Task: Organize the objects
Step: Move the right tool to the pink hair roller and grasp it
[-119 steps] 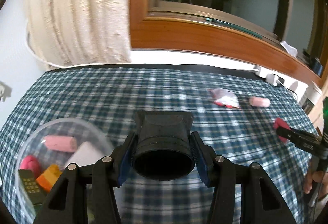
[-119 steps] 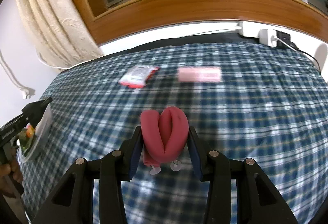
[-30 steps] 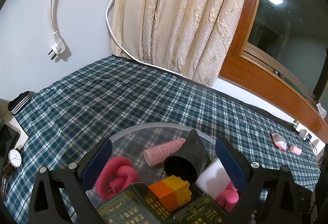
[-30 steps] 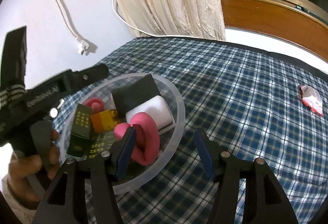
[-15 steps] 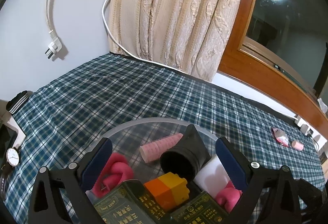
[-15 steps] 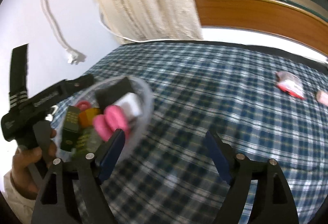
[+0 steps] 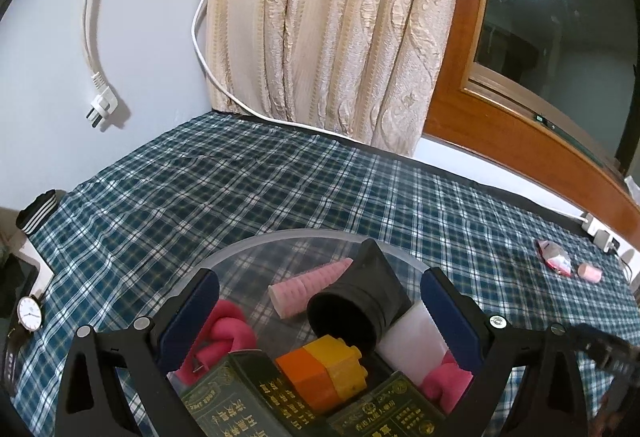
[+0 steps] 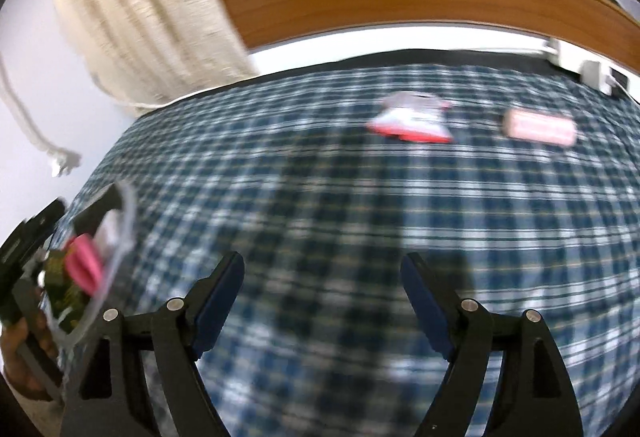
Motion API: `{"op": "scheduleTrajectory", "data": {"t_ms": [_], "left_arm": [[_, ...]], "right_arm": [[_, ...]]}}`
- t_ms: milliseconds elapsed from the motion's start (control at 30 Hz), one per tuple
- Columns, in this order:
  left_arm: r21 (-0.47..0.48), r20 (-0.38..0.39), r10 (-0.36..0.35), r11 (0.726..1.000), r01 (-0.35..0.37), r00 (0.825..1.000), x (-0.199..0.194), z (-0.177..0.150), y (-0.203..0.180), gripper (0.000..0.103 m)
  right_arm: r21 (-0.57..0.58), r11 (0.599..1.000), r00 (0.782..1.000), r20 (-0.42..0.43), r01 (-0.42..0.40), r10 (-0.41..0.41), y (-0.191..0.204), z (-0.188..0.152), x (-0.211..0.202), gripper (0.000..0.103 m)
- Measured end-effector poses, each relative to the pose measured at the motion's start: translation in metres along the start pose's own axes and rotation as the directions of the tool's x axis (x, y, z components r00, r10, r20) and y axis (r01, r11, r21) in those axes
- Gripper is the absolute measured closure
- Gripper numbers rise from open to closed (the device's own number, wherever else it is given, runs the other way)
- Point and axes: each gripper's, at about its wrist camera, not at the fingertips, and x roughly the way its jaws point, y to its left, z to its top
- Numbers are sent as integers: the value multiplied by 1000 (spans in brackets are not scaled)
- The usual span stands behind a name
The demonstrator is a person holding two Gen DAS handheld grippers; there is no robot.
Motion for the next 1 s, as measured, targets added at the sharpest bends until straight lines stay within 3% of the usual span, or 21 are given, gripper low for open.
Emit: {"op": "scheduleTrajectory", "data": {"t_ms": [300,600,800,1000], "left_arm": [[12,-12,-3,1000,4,1000,-2,-1,-8,1],[99,-13,-45,994,46,999,-12,0,-48,1],[201,-48,-108,973,116,993,-13,-8,-97,1],[281,-126,-182,936,211,975,-7,-16,-145,1]], "right_arm": [[99,990,994,6,105,-106,-68,15,-5,21],[142,976,985,15,167,-171,-111,32,-5,20],[161,968,980,26,191,-197,-134,54,5,20],[139,968,975,37,211,-218,-147,76,17,20]]}}
